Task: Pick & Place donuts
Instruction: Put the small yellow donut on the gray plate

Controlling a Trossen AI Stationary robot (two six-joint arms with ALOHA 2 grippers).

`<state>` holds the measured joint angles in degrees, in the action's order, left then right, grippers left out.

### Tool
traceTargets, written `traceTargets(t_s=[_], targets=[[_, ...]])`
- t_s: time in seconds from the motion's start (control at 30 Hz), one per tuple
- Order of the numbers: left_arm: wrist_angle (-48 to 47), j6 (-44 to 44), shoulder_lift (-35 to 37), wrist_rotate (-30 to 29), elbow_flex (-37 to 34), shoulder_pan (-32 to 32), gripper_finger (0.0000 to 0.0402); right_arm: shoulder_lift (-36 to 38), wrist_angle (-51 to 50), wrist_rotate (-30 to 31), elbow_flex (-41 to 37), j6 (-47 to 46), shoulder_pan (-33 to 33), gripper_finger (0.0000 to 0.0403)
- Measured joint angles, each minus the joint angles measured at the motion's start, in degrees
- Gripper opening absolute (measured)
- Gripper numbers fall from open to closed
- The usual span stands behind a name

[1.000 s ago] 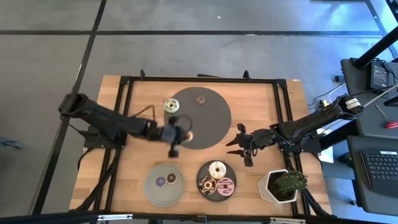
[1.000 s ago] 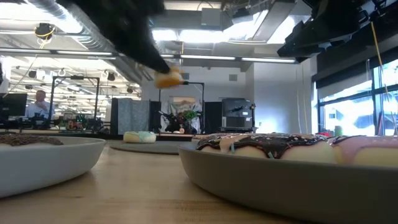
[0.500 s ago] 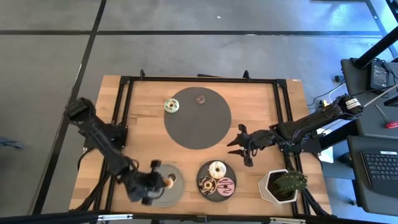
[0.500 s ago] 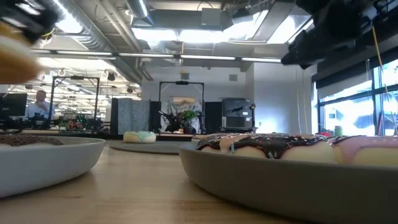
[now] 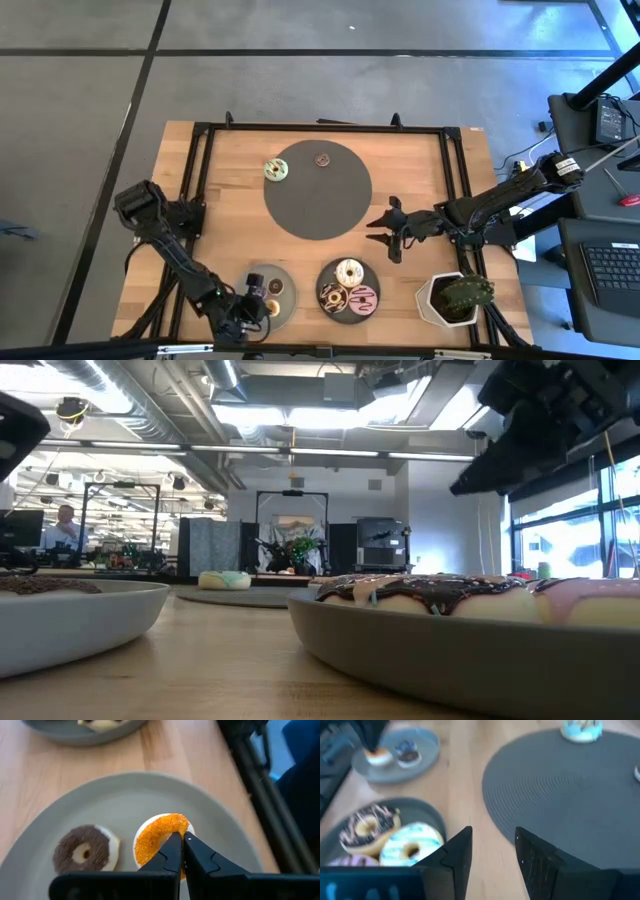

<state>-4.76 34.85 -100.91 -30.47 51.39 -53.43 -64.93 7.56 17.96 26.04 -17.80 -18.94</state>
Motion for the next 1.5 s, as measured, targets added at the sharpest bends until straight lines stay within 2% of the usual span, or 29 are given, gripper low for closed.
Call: traceTargets(t_s=[0.23, 0.47, 0.77, 1.03, 1.5], targets=[[-2.65, -0.11, -0.29, -0.47, 0.27, 0.00, 0.0003, 0.00, 5.04, -0.67, 0.00, 3.31, 0.00, 0.0149], [-5.43, -1.53, -0.23, -0.09, 0.29, 0.00, 0.0004, 0.00, 5.08, -1.62, 0.00, 3.52, 0.00, 0.0149], [-5.37, -1.53, -0.19, 0.22, 0.29, 0.00, 0.0027, 0.00, 5.08, -1.69, 0.00, 3.50, 0.00, 0.0149], [-5.32, -1.08, -0.19, 0.95, 0.29, 0.00, 0.0029, 0.00, 5.04, -1.71, 0.00, 3.50, 0.00, 0.0149], [-5.30, -1.09, -0.17, 1.93, 0.29, 0.00, 0.0077, 0.02, 4.97, -1.71, 0.00, 3.50, 0.00, 0.0149]])
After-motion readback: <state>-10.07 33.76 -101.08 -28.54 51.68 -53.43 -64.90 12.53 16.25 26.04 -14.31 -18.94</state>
